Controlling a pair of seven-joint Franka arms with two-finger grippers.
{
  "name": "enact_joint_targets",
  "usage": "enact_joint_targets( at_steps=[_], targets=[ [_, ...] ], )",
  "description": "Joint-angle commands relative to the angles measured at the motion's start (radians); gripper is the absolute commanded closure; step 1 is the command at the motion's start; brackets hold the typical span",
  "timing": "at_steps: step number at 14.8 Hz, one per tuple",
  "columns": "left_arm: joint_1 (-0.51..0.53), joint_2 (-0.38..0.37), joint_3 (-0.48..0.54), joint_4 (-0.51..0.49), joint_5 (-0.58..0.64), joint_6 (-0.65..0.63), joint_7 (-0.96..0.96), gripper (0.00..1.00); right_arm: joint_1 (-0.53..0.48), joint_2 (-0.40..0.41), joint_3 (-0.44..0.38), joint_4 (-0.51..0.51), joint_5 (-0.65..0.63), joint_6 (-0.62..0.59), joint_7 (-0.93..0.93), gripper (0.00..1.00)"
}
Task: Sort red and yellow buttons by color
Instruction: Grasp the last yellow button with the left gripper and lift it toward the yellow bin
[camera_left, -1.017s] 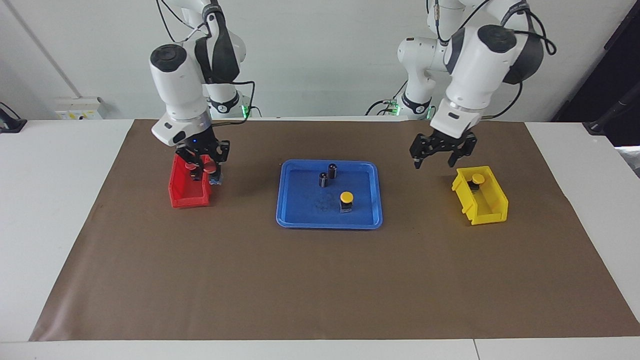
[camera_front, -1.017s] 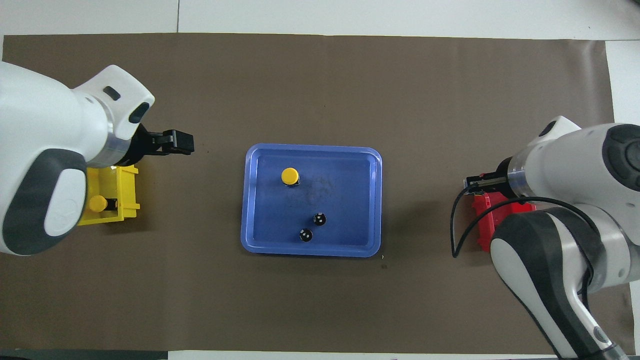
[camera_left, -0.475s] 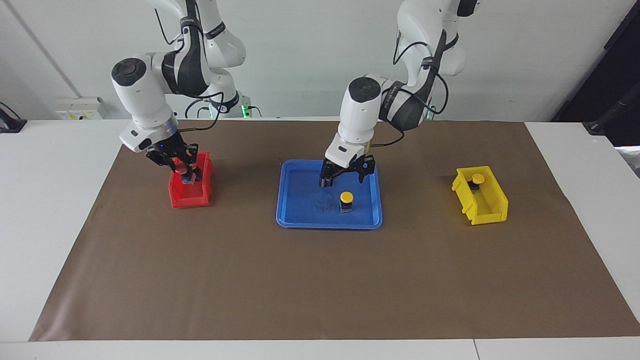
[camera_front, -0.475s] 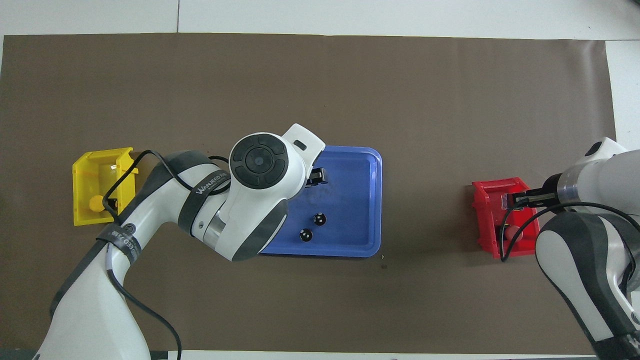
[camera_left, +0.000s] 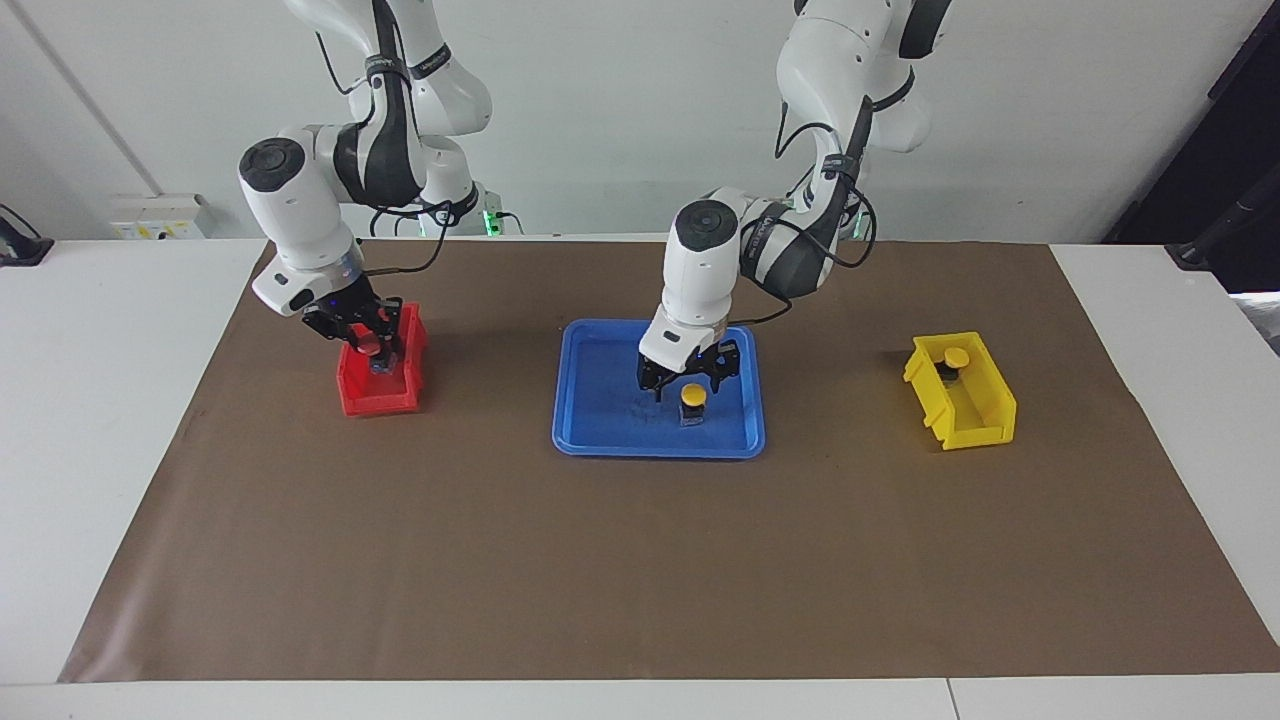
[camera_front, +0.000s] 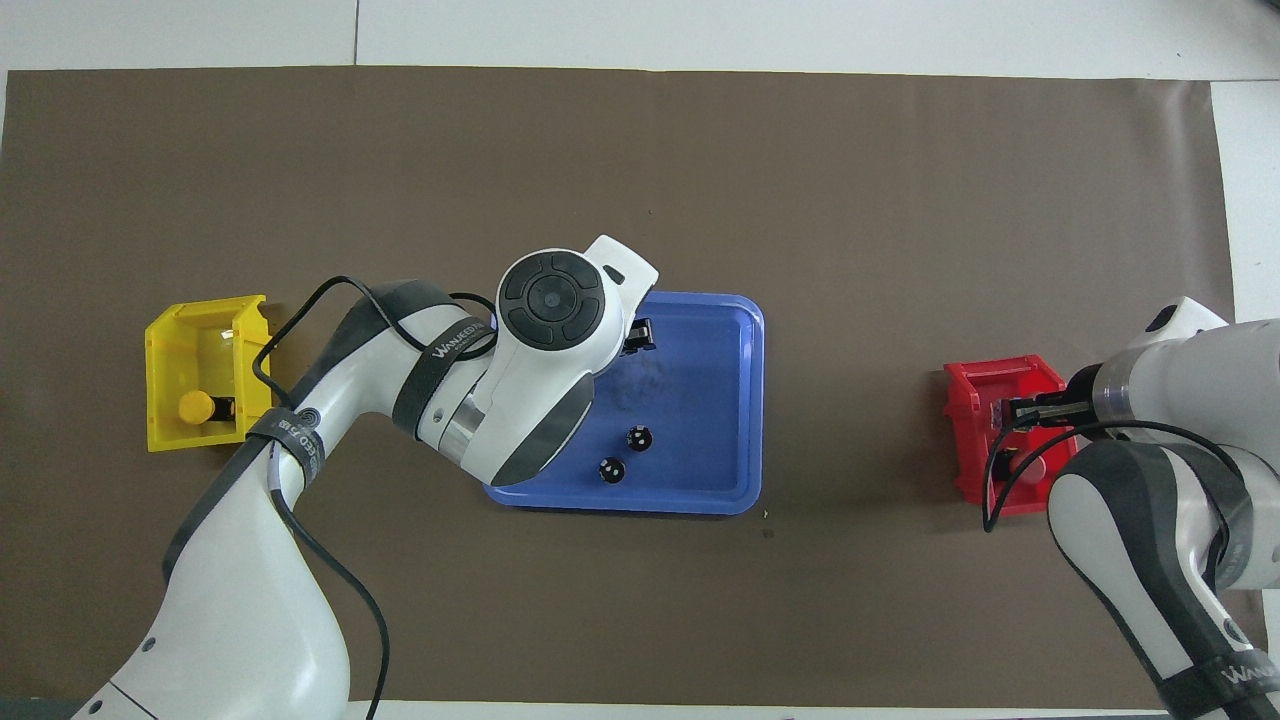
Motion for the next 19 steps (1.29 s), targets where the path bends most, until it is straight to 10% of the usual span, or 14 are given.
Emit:
enact_joint_targets(
  at_steps=[1, 5, 12, 16, 19],
  targets=[
    [0.012, 0.006, 0.003, 0.002, 0.026, 0.002, -0.017, 0.27, -0.017, -0.003, 0.011, -0.048, 0.008, 0.074, -0.031, 0.72],
    [0.015, 0.005, 0.003, -0.018, 0.025, 0.006, -0.018, 0.96, -0.014, 0.008, 0.011, -0.054, 0.008, 0.089, -0.032, 0.72],
    [0.097, -0.056, 0.015, 0.183, 0.023, -0.303, 0.002, 0.99, -0.016, 0.040, 0.011, -0.090, 0.008, 0.163, -0.043, 0.70],
    [0.300, -0.150, 0.034, 0.133, 0.028, -0.412, 0.325, 0.99, -0.011, 0.042, 0.011, -0.081, 0.008, 0.149, -0.042, 0.21],
    [0.513, -0.152, 0.037, 0.140, 0.040, -0.365, 0.622, 0.99, 0.000, 0.057, 0.013, -0.013, 0.007, 0.073, -0.035, 0.17]
  ],
)
